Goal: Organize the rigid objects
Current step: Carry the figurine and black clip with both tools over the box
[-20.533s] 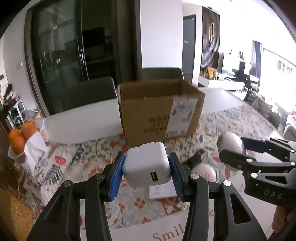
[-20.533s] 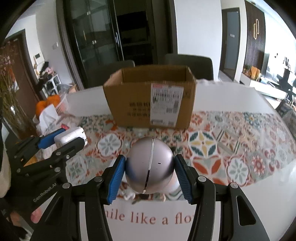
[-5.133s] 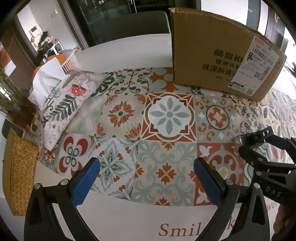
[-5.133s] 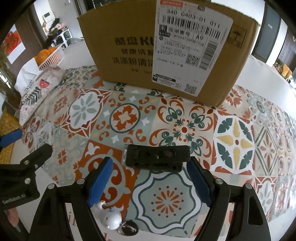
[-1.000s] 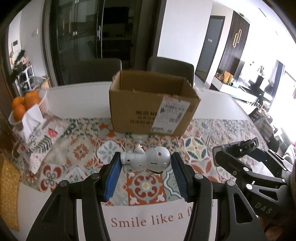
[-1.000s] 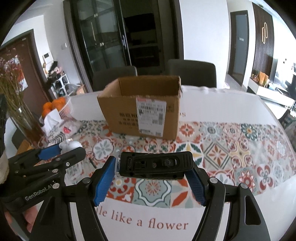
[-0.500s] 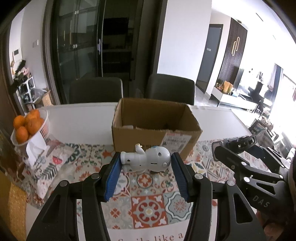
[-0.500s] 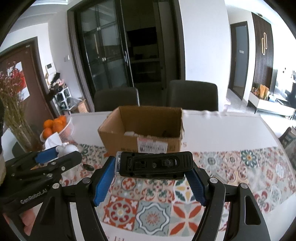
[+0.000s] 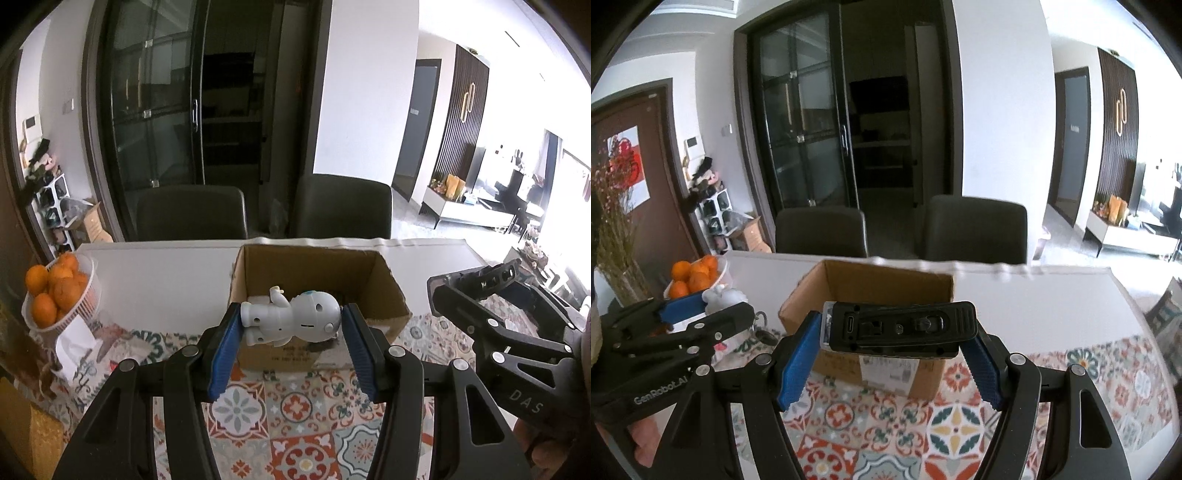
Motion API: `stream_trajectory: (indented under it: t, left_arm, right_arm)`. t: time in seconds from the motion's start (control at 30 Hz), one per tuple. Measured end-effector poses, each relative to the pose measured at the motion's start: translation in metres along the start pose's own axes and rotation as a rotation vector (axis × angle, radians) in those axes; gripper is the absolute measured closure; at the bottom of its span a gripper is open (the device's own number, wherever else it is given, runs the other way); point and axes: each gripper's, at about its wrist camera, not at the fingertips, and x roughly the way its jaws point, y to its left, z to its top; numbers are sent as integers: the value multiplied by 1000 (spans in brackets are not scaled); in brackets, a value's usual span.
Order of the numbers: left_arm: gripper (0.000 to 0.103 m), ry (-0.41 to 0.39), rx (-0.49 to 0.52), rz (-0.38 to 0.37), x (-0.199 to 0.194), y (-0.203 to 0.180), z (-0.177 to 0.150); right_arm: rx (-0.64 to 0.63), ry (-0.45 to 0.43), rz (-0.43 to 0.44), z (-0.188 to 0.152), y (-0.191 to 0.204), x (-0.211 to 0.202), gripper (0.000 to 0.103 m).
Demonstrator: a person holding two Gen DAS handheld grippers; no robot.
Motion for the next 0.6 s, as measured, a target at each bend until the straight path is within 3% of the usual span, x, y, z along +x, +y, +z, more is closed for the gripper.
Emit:
stream_trajectory:
  t: [0.6]
  left_arm:
    - [49,21,39,-19,48,9,53]
  right_arm:
    - [-21,13,0,48,-5,53,30]
